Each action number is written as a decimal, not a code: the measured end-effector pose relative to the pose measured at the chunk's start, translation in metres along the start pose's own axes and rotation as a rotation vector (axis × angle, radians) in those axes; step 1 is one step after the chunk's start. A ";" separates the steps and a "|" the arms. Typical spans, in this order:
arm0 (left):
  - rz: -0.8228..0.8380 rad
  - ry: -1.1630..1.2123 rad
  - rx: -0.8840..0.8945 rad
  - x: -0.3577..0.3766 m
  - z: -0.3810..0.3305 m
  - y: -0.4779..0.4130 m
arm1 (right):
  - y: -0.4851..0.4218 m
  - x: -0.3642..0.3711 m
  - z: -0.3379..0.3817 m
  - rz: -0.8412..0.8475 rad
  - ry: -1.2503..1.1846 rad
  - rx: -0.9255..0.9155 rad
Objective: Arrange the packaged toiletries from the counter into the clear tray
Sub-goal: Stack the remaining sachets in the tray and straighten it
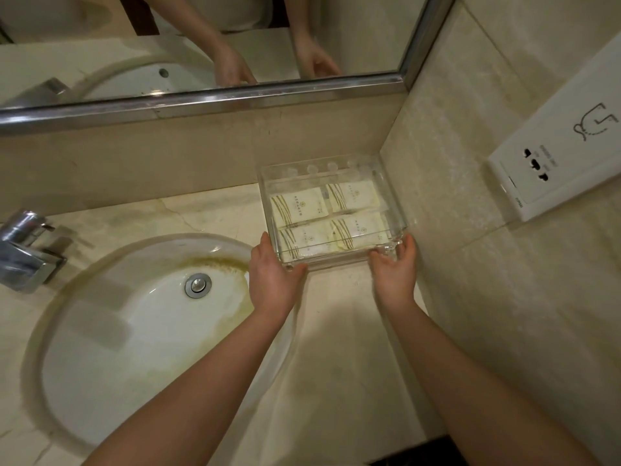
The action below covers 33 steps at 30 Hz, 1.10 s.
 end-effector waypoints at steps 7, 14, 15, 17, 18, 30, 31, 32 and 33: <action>-0.027 0.018 0.003 -0.003 -0.002 -0.008 | -0.012 0.004 0.000 -0.023 -0.048 -0.004; -0.046 0.016 -0.025 -0.005 -0.002 -0.013 | -0.015 0.009 0.002 -0.088 0.050 -0.054; -0.051 0.017 -0.032 -0.006 -0.002 -0.014 | -0.016 0.010 0.002 -0.103 0.052 -0.061; -0.063 0.024 -0.036 -0.008 -0.004 -0.014 | -0.017 0.010 0.003 -0.143 0.070 -0.069; -0.068 0.029 -0.043 -0.007 -0.005 -0.015 | -0.017 0.011 0.004 -0.168 0.086 -0.074; -0.107 -0.052 -0.071 -0.007 -0.009 -0.015 | -0.013 0.019 0.020 -0.286 0.217 -0.106; -0.105 -0.055 -0.065 -0.008 -0.009 -0.014 | -0.014 0.018 0.020 -0.286 0.220 -0.108; -0.090 -0.051 -0.065 -0.008 -0.009 -0.013 | -0.013 0.018 0.021 -0.283 0.230 -0.104; -0.067 -0.044 -0.060 -0.007 -0.008 -0.014 | -0.017 0.017 0.017 -0.272 0.231 -0.097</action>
Point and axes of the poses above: each hand's wrist, its own y-axis away from the middle knuckle, its own x-axis out of the palm, z = x × y, the point moved 5 cm from there along -y, towards the middle knuckle, and after that the axes turned 11 degrees about -y, right-handed, at the moved point
